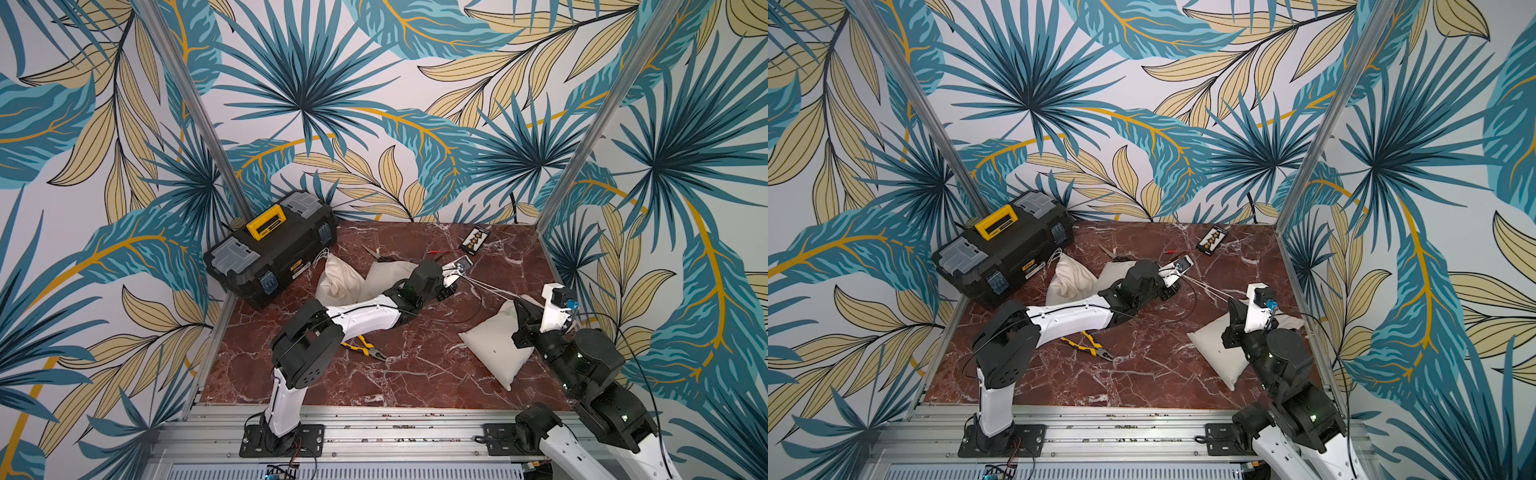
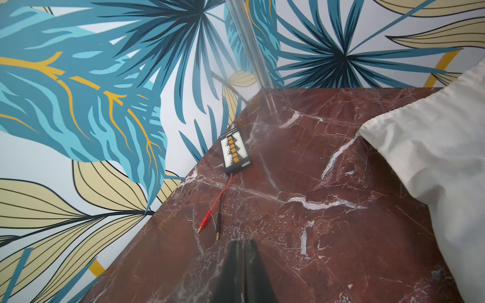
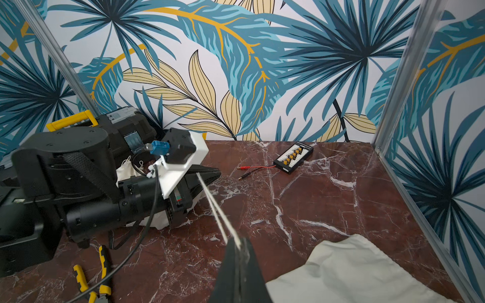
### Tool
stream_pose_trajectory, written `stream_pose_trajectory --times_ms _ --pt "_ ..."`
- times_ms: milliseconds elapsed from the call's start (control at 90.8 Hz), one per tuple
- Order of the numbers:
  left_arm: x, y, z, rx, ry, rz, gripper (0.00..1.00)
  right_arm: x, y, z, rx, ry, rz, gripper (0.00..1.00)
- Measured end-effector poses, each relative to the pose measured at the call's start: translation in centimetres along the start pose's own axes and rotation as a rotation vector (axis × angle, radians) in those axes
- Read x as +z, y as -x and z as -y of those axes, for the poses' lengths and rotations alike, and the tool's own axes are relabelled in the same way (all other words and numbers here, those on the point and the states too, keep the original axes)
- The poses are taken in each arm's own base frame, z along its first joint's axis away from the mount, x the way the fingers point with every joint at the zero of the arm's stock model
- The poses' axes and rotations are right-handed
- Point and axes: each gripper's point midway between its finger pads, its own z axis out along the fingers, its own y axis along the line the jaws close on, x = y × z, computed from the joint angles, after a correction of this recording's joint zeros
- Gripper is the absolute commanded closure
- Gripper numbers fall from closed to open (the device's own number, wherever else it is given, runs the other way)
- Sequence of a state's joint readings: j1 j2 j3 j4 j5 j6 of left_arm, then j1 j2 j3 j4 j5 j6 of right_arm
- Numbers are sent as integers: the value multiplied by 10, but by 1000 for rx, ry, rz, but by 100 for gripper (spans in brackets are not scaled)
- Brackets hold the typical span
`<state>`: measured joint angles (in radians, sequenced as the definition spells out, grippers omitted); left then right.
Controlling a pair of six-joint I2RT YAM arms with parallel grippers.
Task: Close the soil bag
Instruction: Frap the soil bag at the center of the board.
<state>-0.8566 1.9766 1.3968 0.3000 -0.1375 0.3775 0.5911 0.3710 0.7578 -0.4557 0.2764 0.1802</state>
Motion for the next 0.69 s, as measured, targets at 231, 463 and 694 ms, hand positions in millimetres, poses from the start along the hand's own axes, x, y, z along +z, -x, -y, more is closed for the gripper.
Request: stream_pose_trajectory --times_ms 231,463,694 --pt "0 17 9 -47 -80 7 94 -20 0 9 17 -14 38 100" --pt "1 20 18 -72 -144 -24 93 -26 -3 16 27 -40 63 100" --pt "5 13 23 -106 -167 -57 91 -28 -5 19 28 -48 67 100"
